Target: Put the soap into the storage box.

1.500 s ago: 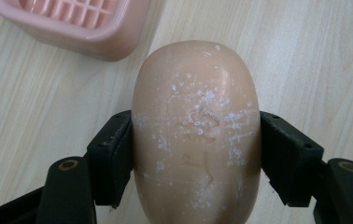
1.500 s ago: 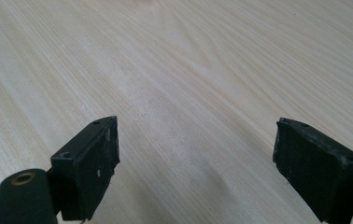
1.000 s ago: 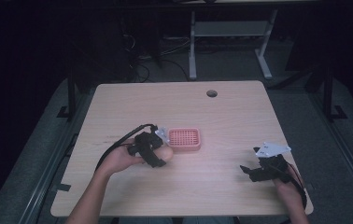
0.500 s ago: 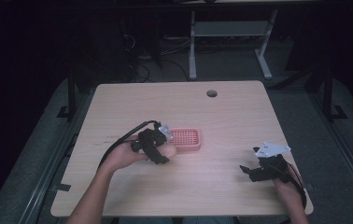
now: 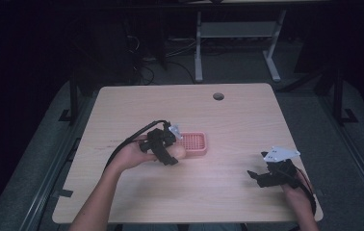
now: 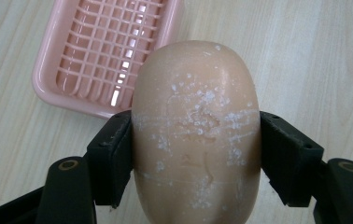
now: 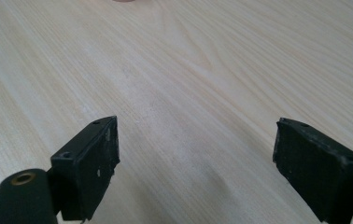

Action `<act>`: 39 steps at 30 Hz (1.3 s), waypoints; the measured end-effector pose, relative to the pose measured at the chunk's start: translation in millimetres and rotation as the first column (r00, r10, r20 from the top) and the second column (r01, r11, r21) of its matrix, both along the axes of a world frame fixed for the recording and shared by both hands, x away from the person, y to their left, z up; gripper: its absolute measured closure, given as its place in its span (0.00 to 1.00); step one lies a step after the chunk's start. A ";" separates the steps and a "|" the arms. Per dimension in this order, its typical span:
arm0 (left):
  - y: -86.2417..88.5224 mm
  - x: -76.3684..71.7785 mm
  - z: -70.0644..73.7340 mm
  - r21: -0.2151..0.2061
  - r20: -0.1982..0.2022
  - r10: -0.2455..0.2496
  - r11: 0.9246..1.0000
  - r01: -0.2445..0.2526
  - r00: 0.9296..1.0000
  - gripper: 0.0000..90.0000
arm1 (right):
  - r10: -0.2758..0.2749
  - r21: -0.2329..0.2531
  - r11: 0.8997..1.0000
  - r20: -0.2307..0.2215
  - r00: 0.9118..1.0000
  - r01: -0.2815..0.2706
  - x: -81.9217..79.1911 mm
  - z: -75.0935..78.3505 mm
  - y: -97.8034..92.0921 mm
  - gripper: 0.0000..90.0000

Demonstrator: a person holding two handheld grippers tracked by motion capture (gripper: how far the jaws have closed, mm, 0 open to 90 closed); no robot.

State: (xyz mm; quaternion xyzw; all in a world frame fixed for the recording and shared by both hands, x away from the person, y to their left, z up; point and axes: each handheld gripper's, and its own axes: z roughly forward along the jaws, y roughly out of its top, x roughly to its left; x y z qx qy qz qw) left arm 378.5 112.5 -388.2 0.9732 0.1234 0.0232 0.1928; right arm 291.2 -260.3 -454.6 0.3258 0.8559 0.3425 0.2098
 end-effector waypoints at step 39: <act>-42.9 40.2 8.6 0.005 0.001 -0.033 0.999 0.033 0.999 0.35 | -0.007 0.012 1.000 0.009 1.000 0.006 -0.3 1.6 -2.9 0.15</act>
